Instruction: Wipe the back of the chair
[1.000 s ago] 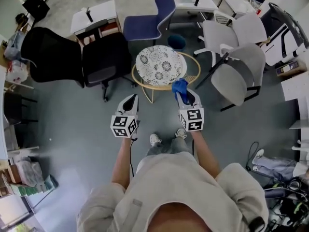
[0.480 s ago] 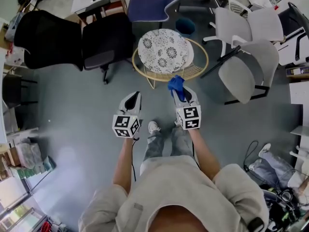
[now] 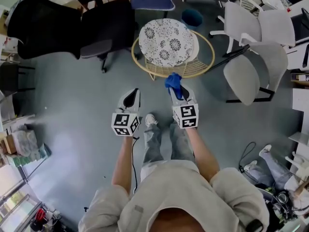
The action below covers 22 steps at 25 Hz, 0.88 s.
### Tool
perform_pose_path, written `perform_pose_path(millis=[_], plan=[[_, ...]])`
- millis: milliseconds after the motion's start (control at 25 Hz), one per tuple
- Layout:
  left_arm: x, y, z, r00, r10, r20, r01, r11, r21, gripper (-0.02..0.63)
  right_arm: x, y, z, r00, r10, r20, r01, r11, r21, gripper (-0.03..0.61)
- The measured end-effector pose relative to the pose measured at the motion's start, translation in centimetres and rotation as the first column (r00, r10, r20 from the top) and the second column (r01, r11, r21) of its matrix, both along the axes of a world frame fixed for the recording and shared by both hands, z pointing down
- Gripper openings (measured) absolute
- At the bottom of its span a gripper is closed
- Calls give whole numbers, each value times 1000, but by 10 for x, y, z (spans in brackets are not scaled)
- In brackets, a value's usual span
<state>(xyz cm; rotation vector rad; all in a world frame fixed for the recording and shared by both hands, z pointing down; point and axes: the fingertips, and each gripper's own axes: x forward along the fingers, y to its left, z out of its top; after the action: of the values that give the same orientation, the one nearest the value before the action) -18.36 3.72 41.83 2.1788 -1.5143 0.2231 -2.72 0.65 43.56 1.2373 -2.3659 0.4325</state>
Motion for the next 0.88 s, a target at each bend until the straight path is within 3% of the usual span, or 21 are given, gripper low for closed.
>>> perform_pose_path(millis=[480,880], plan=[[-18,7,22,999,-51,15,52,998,-39,3,-48,-18,38,998,-55,30,56,997,-56,107],[-19,7,27,998,-52,23,54,997,-53,3,-24,-35,54,1000,-7,-14,6,998,-62,107]])
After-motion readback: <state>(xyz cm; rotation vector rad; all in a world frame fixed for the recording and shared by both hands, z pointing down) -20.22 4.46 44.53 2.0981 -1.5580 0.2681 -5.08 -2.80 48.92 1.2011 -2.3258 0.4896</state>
